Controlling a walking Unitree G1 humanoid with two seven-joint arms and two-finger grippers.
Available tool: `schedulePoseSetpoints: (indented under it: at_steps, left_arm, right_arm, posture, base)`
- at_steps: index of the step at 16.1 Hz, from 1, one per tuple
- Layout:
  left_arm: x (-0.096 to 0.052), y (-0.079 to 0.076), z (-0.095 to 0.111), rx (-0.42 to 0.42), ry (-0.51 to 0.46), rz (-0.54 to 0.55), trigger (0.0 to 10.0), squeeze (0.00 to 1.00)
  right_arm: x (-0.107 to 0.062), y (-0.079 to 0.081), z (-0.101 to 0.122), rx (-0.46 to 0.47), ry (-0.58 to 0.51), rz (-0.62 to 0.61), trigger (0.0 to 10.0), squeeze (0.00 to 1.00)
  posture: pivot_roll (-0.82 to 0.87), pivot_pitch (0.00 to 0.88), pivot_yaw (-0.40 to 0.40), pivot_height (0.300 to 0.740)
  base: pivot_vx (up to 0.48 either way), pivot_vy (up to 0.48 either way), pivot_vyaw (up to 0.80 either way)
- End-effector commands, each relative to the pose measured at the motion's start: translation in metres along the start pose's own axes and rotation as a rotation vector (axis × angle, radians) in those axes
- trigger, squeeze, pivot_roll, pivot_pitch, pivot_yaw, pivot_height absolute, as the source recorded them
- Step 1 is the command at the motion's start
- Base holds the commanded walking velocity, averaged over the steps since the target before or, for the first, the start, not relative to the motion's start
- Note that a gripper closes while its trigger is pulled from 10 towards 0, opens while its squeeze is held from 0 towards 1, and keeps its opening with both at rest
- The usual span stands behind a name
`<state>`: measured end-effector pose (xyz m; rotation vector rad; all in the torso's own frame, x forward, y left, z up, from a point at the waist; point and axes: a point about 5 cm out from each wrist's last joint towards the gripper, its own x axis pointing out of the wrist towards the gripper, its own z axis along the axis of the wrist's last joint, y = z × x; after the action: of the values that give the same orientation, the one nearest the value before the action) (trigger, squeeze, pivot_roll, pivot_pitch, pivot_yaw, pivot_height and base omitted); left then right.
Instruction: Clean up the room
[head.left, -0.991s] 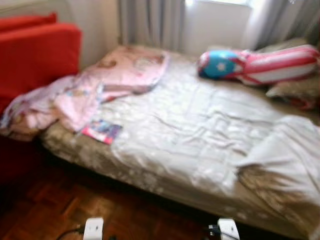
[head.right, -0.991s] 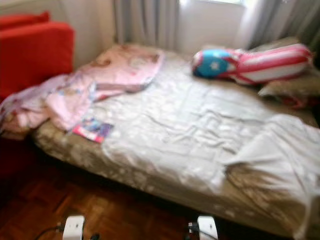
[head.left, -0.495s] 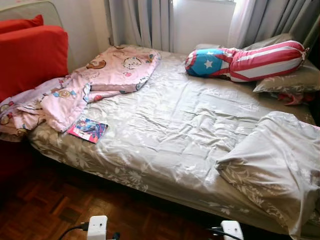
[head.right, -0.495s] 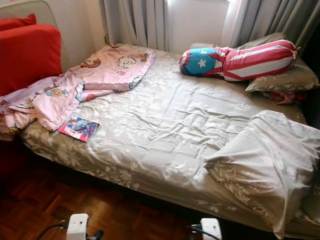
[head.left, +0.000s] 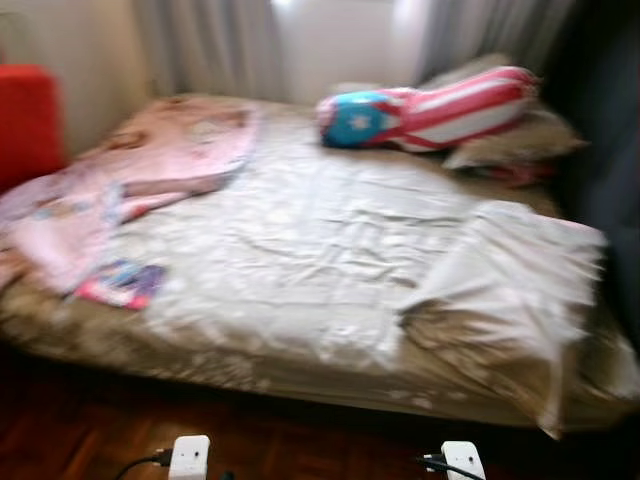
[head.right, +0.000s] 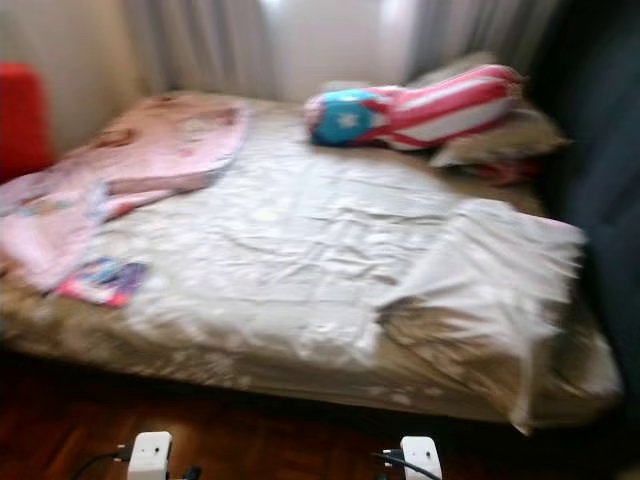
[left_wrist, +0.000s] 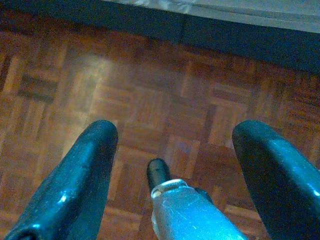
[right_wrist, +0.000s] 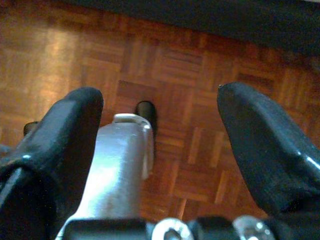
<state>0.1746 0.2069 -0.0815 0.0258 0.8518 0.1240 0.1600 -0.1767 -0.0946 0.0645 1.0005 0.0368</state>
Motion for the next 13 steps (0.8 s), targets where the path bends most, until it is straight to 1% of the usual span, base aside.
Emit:
schedulePoseSetpoints:
  at_steps: [1, 4, 9, 13]
  left_arm:
    - [-0.0027, 0.0063, -0.0089, 0.001, 0.033, 0.005, 10.0, 0.00]
    - [-0.0028, 0.0074, -0.0088, 0.002, 0.032, 0.006, 10.0, 0.00]
    - [-0.0023, 0.0033, -0.0088, 0.002, 0.036, -0.004, 10.0, 0.00]
    - [-0.0027, 0.0044, -0.0099, -0.004, 0.040, -0.005, 10.0, 0.00]
  right_arm:
    - [0.0000, -0.0009, 0.0008, -0.005, 0.000, -0.004, 10.0, 0.00]
    - [0.0002, -0.0006, 0.0010, -0.005, 0.002, -0.002, 10.0, 0.00]
    - [0.0001, -0.0003, 0.0008, -0.009, 0.002, 0.002, 10.0, 0.00]
    - [0.0000, -0.0001, 0.0013, -0.002, -0.010, 0.004, 10.0, 0.00]
  posture:
    - [0.02, 0.000, -0.044, 0.731]
    - [0.02, 0.000, -0.045, 0.731]
    - [0.02, 0.000, -0.046, 0.731]
    - [0.02, 0.000, -0.045, 0.731]
  base:
    - [0.000, 0.000, -0.74]
    - [0.000, 0.000, -0.73]
    - [0.000, 0.000, -0.69]
    - [0.000, 0.000, 0.00]
